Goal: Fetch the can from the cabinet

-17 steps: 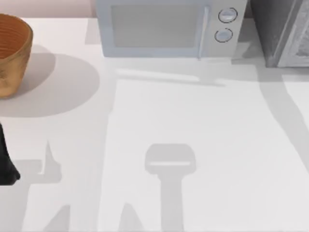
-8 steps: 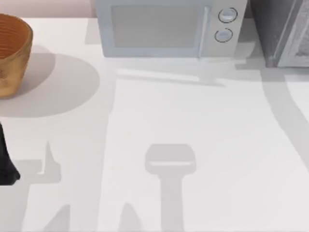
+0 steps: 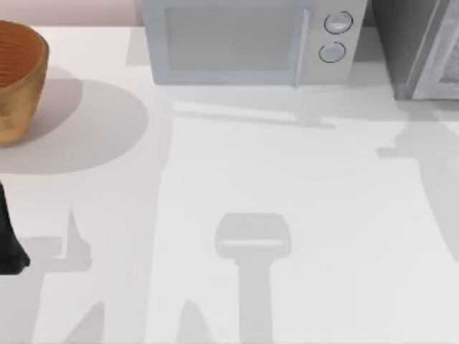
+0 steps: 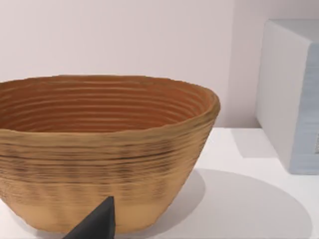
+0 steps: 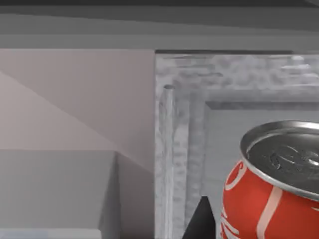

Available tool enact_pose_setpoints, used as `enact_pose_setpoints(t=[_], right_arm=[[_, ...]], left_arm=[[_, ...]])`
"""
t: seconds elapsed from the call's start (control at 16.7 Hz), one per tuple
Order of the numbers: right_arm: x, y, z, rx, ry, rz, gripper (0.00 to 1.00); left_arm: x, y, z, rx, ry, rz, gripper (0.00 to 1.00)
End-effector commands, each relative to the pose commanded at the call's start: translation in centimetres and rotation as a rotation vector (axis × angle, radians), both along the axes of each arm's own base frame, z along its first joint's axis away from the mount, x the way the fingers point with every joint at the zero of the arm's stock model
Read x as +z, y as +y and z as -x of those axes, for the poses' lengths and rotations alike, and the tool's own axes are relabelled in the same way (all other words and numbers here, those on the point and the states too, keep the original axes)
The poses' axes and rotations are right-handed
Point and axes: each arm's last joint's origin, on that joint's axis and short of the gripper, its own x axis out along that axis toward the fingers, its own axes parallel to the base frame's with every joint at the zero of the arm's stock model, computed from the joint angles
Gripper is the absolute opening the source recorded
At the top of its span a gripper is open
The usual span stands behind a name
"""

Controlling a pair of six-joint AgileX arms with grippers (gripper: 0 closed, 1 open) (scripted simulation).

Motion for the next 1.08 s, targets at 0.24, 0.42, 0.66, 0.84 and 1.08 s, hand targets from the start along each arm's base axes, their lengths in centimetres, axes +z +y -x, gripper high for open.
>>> enact_pose_setpoints(t=[0.24,0.42,0.66,0.84,1.08], right_arm=[[-10.1,-1.2,3.0,0.005,0.050,0.002,0.00],[-17.4,-1.8,4.6,0.004,0.056,-0.002,0.00],[-24.2,-2.3,5.6,0.007,0.009,-0.006,0.00],[-26.4,-2.4,5.8,0.006,-0.032,-0.006,0.00],[-26.8,-2.5,5.8,0.006,-0.039,-0.006,0.00]], left_arm=[[0.0,0.0,0.0,0.000,0.000,0.000,1.00],[0.0,0.0,0.0,0.000,0.000,0.000,1.00],[0.0,0.0,0.0,0.000,0.000,0.000,1.00],[0.0,0.0,0.0,0.000,0.000,0.000,1.00],[0.0,0.0,0.0,0.000,0.000,0.000,1.00]])
